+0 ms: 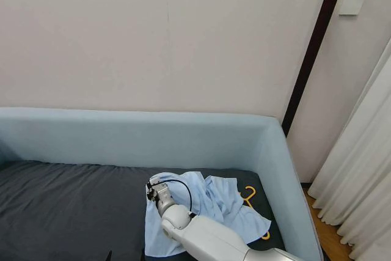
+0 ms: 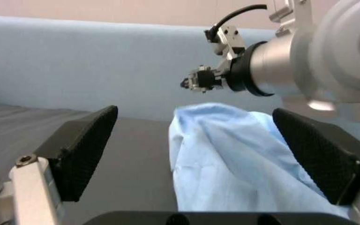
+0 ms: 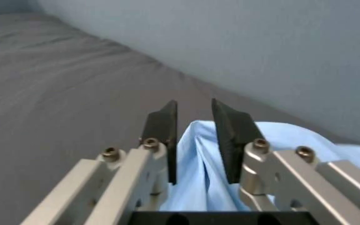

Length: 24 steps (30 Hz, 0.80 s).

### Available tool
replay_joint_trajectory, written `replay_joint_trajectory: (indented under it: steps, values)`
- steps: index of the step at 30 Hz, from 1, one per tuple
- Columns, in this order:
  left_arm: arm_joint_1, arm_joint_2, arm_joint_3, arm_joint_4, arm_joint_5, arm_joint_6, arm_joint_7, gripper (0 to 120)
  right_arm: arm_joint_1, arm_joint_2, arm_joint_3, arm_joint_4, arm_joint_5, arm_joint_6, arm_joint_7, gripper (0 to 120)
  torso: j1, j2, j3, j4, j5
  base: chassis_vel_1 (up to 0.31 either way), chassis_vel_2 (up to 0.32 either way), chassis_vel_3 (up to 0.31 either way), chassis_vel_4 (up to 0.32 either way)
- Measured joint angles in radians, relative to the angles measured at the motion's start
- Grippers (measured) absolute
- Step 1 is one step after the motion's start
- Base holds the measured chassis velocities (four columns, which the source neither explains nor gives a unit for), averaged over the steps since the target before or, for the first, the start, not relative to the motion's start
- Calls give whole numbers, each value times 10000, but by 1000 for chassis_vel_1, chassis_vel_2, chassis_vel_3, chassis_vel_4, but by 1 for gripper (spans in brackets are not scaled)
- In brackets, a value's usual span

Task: Pick up the clothes from the sofa and hang them on the clothes hanger.

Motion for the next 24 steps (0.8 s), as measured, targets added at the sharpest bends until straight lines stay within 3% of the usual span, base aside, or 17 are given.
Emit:
replay_joint_trajectory:
  steps: [8, 10, 12, 14, 15, 17, 18, 19, 21, 22, 24]
  values:
    - [33, -65, 85, -28, 162, 14, -10, 98, -446, -1012, -88, 1366, -67, -197, 332, 51, 0, -1, 0, 2, 3, 0, 0, 0, 0]
    - [64, -33, 68, -47, 166, 13, -16, 99, -471, -1569, 122, 1996, -464, -174, 345, 59, 0, 0, 0, 6, 5, 0, 0, 0, 0]
    - [38, 30, 74, -31, 166, 12, -19, 99, -682, -2597, 706, 2934, -908, -223, 350, 69, 0, -1, 0, 6, 8, 0, 0, 0, 0]
    - [26, 41, 74, -21, 166, 12, -25, 99, -743, -2802, 851, 3093, -956, -255, 361, 73, 0, 0, 0, 3, 7, 0, 0, 0, 0]
    - [-51, 94, 130, 31, 158, 37, -27, 99, -1034, -3600, 1385, 3702, -1115, -393, 395, 79, 0, 0, 0, -8, 2, 0, 0, 0, 0]
    - [-189, 168, 238, 118, 155, 133, -9, 99, -1738, -4768, 2248, 4691, -1432, -580, 272, 90, 0, -1, 1, -1, 7, 0, 0, 0, 0]
    - [-189, 168, 238, 118, 155, 133, -9, 99, -1738, -4768, 2248, 4691, -1432, -580, 272, 90, 0, -1, 1, -1, 7, 0, 0, 0, 0]
    - [-288, 228, 314, 201, 151, 212, -12, 99, -2451, -5476, 2908, 5288, -1756, -631, 52, 95, 0, 0, 0, -3, 2, 0, 0, 0, 0]
    - [-368, 310, 369, 302, 151, 277, 6, 99, -3538, -6077, 3691, 5849, -2248, -655, -306, 99, 0, -1, 0, -4, 6, 0, 0, 0, 0]
    - [-368, 310, 369, 302, 151, 277, 6, 99, -3538, -6077, 3691, 5849, -2248, -655, -306, 99, 0, -1, 0, -4, 6, 0, 0, 0, 0]
    - [-415, 399, 407, 400, 156, 325, 22, 99, -4824, -6423, 4452, 6263, -2607, -588, -723, 100, 0, 0, -1, -6, 3, 0, 0, 0, 0]
